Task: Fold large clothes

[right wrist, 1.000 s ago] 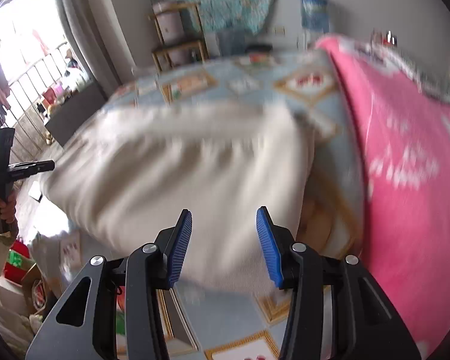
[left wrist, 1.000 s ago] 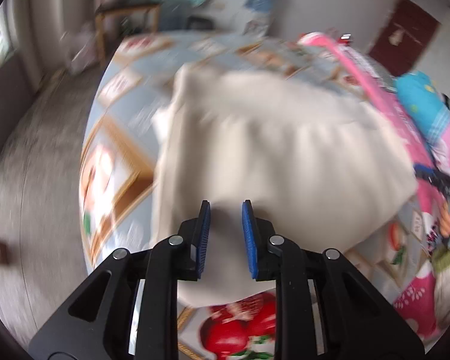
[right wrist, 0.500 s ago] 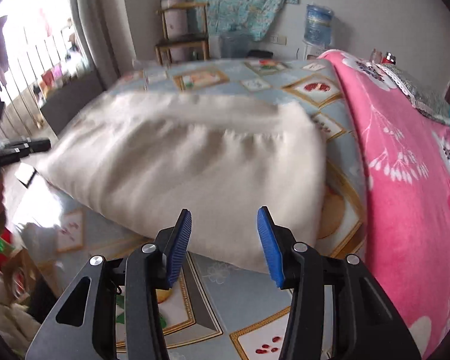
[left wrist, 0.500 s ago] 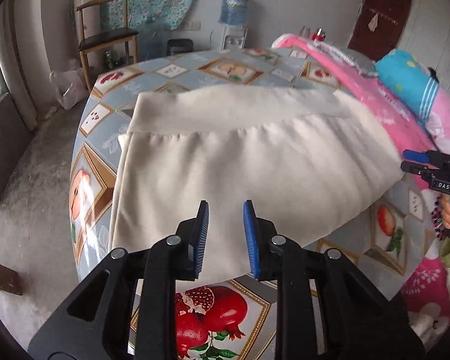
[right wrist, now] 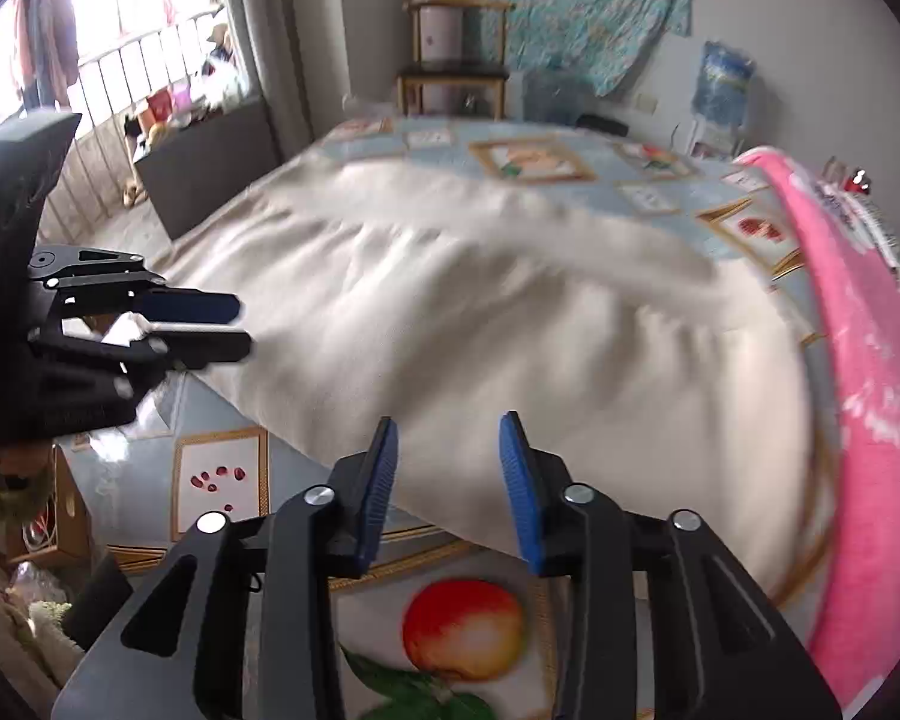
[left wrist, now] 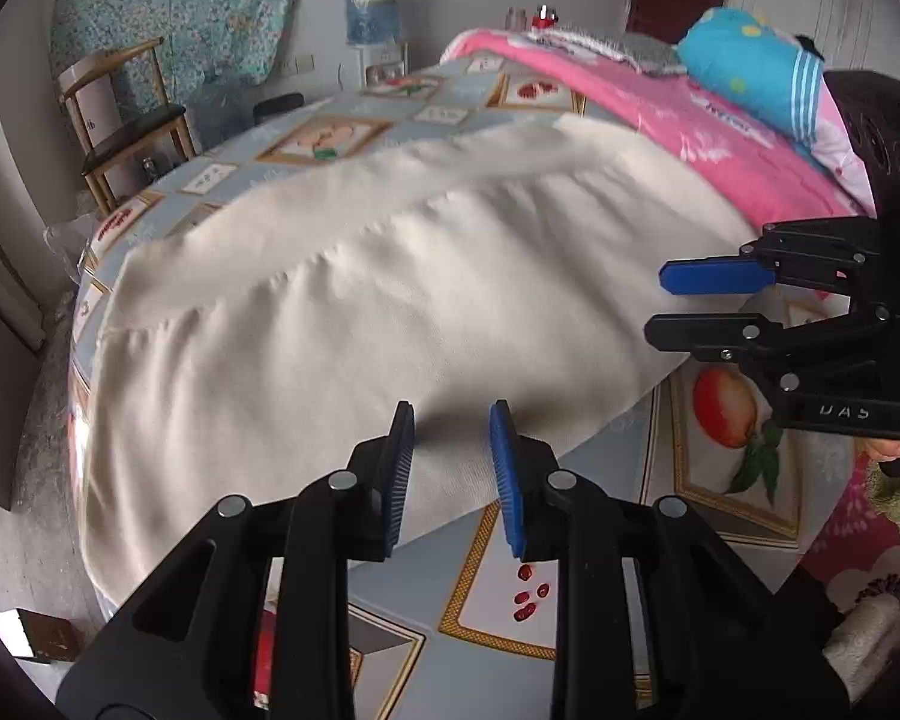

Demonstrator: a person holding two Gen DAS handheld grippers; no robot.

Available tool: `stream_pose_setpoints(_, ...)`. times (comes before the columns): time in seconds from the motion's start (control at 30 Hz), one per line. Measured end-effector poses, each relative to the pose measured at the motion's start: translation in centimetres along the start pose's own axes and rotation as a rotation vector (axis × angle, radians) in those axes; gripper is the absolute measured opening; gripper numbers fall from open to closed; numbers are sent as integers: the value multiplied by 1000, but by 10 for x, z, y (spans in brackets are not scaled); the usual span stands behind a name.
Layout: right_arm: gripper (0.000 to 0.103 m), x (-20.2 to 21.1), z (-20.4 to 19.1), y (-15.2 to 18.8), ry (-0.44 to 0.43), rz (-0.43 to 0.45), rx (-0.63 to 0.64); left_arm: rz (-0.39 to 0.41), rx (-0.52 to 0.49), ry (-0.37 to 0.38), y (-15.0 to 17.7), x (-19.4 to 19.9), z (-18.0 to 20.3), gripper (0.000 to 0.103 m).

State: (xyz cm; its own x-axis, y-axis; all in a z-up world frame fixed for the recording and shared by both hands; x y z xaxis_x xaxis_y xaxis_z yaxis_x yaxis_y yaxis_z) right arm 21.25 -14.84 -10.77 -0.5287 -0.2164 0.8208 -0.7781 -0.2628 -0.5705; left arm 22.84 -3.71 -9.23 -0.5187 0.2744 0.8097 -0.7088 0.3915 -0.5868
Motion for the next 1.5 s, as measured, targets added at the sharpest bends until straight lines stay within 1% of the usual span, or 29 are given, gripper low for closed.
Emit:
stream_pose_setpoints(0.03, 29, -6, 0, 6, 2, -19, 3, -23, 5, 1, 7, -8, -1, 27)
stream_pose_setpoints(0.1, 28, -2, -1, 10, -13, -14, -15, -13, 37, 39, 11, -2, -3, 27)
stream_pose_setpoints(0.17, 27, 8, -3, 3, -10, 7, -22, 13, 40, 30, 6, 8, -5, 26)
stream_pose_setpoints(0.27, 27, 15, -25, -16, -99, 75, -31, 69, 22, 86, -7, 13, 7, 25)
stream_pose_setpoints(0.33, 27, 6, -37, -17, -110, 65, -12, 41, 10, 77, -8, 2, 14, 25)
stream_pose_setpoints(0.4, 27, -15, -40, -5, -87, 14, 8, -6, 13, 58, 1, -15, 13, 26)
stream_pose_setpoints(0.5, 27, -7, -35, -3, -116, 22, -31, 16, 52, 77, 4, -7, 6, 26)
stream_pose_setpoints(0.53, 27, 0, -31, -6, -98, 37, -41, 31, 66, 71, 2, -2, 1, 26)
stream_pose_setpoints(0.57, 27, 10, -22, -7, -54, 59, -38, 57, 85, 67, 1, 6, -7, 26)
stream_pose_setpoints(0.63, 27, 24, 0, -7, 6, 94, -66, 88, 129, 22, 1, 16, -32, 26)
stream_pose_setpoints(0.67, 27, 28, 19, -2, 34, 99, -119, 84, 168, -11, 4, 17, -49, 26)
stream_pose_setpoints(0.73, 27, 20, 47, 12, 79, 60, -193, 31, 265, -52, 16, 6, -84, 25)
stream_pose_setpoints(0.77, 27, 13, 55, 20, 61, 44, -221, 16, 317, -22, 24, -1, -96, 22)
stream_pose_setpoints(0.8, 27, 13, 57, 23, 49, 59, -227, 40, 362, 25, 25, 1, -102, 21)
stream_pose_setpoints(0.83, 27, 16, 56, 23, 64, 57, -216, 41, 392, 44, 26, 3, -106, 20)
stream_pose_setpoints(0.93, 31, 40, 62, 20, 127, 106, -233, 82, 403, -14, 25, 23, -118, 21)
stream_pose_setpoints(1.0, 37, 52, 84, 28, 167, 131, -311, 116, 416, -63, 27, 35, -129, 27)
stream_pose_setpoints(1.03, 40, 49, 95, 35, 186, 117, -349, 106, 426, -93, 32, 35, -136, 35)
stream_pose_setpoints(1.07, 40, 40, 108, 46, 195, 76, -400, 79, 435, -114, 36, 30, -139, 38)
stream_pose_setpoints(1.1, 40, 33, 113, 53, 164, 64, -438, 36, 447, -124, 43, 22, -143, 38)
stream_pose_setpoints(1.13, 40, 36, 115, 54, 163, 80, -449, 14, 461, -121, 47, 16, -145, 38)
stream_pose_setpoints(1.2, 43, 44, 107, 49, 186, 71, -429, 32, 456, -135, 46, 24, -143, 39)
stream_pose_setpoints(1.23, 48, 50, 101, 46, 177, 83, -427, 45, 443, -131, 43, 31, -138, 43)
stream_pose_setpoints(1.27, 54, 59, 91, 43, 167, 104, -424, 65, 428, -130, 40, 39, -132, 55)
stream_pose_setpoints(1.3, 58, 67, 84, 41, 171, 123, -414, 88, 411, -138, 38, 49, -126, 61)
stream_pose_setpoints(1.33, 65, 75, 77, 40, 184, 139, -406, 111, 392, -148, 36, 58, -119, 73)
stream_pose_setpoints(1.37, 70, 83, 68, 40, 191, 158, -401, 139, 361, -162, 34, 71, -109, 79)
stream_pose_setpoints(1.43, 76, 93, 48, 41, 167, 184, -401, 166, 322, -169, 32, 85, -90, 85)
stream_pose_setpoints(1.5, 79, 99, 30, 44, 151, 191, -402, 182, 311, -178, 33, 100, -72, 87)
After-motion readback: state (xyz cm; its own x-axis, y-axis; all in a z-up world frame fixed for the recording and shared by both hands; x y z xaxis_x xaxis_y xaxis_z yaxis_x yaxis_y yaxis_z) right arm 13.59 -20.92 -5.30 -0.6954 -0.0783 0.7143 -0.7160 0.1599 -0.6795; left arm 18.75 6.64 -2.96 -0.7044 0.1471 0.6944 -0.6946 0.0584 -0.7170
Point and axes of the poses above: each gripper's, at about its wrist camera, not at the fingertips, and x roughly against the way its jaws point, z to its right, y to its underside, the point moved 9 cm from there along -x, roughly the way its jaws point, and after that the axes turned 2 degrees about -y, right-handed, at the moved point
